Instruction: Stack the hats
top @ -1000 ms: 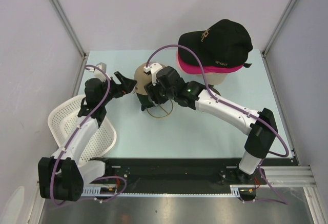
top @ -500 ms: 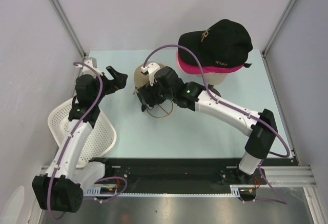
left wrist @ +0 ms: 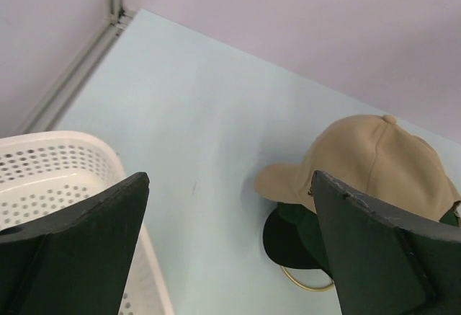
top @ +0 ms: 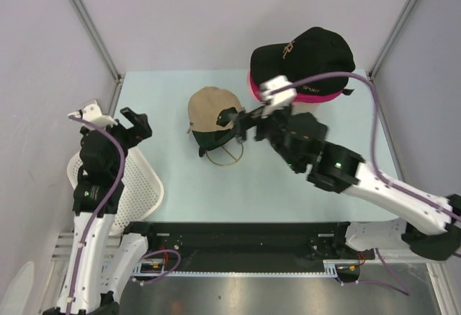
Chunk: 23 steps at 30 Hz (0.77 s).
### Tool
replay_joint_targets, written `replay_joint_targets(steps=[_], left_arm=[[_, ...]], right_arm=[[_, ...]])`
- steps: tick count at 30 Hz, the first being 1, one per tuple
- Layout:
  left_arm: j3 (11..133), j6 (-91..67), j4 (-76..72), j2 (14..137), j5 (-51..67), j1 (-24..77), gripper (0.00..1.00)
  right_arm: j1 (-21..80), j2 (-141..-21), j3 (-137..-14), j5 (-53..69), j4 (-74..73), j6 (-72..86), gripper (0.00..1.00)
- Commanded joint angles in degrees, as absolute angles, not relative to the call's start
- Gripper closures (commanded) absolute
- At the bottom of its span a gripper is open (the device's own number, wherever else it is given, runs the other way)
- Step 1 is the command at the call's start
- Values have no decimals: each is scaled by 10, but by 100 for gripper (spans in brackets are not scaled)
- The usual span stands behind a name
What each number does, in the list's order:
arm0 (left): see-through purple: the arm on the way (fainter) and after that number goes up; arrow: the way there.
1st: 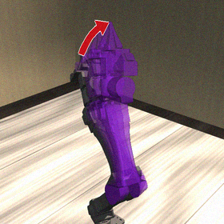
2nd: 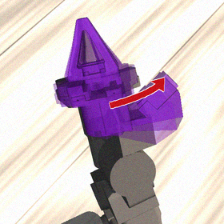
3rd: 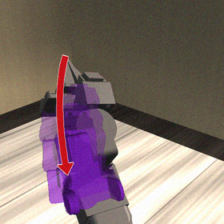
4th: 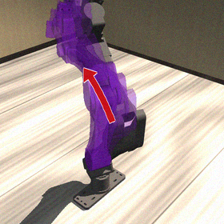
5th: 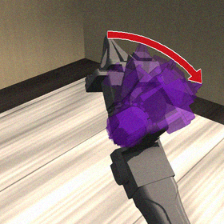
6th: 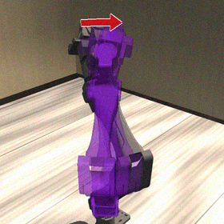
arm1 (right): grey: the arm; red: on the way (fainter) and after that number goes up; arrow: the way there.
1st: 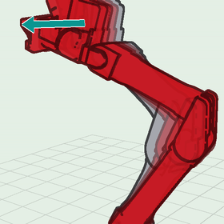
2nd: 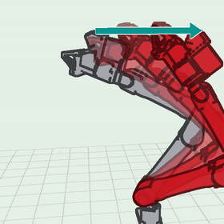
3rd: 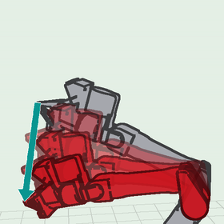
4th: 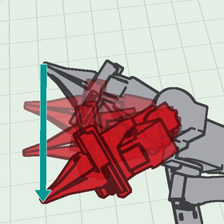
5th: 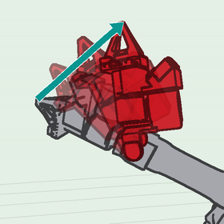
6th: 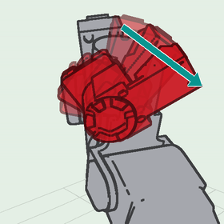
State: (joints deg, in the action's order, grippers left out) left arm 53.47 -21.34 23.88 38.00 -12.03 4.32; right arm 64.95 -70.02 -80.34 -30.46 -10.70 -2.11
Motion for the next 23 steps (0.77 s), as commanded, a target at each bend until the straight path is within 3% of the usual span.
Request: replay_joint_targets(steps=[1, 8, 23], left_arm=[[541, -185, 282, 331, -184, 40, 0], [548, -163, 331, 282, -193, 40, 0], [563, -163, 404, 218, -163, 40, 0]], right_arm=[[631, -601, -704, -526, -88, -3, 0], [520, -409, -607, -585, -233, 144, 0], [509, -342, -556, -627, -347, 236, 0]])
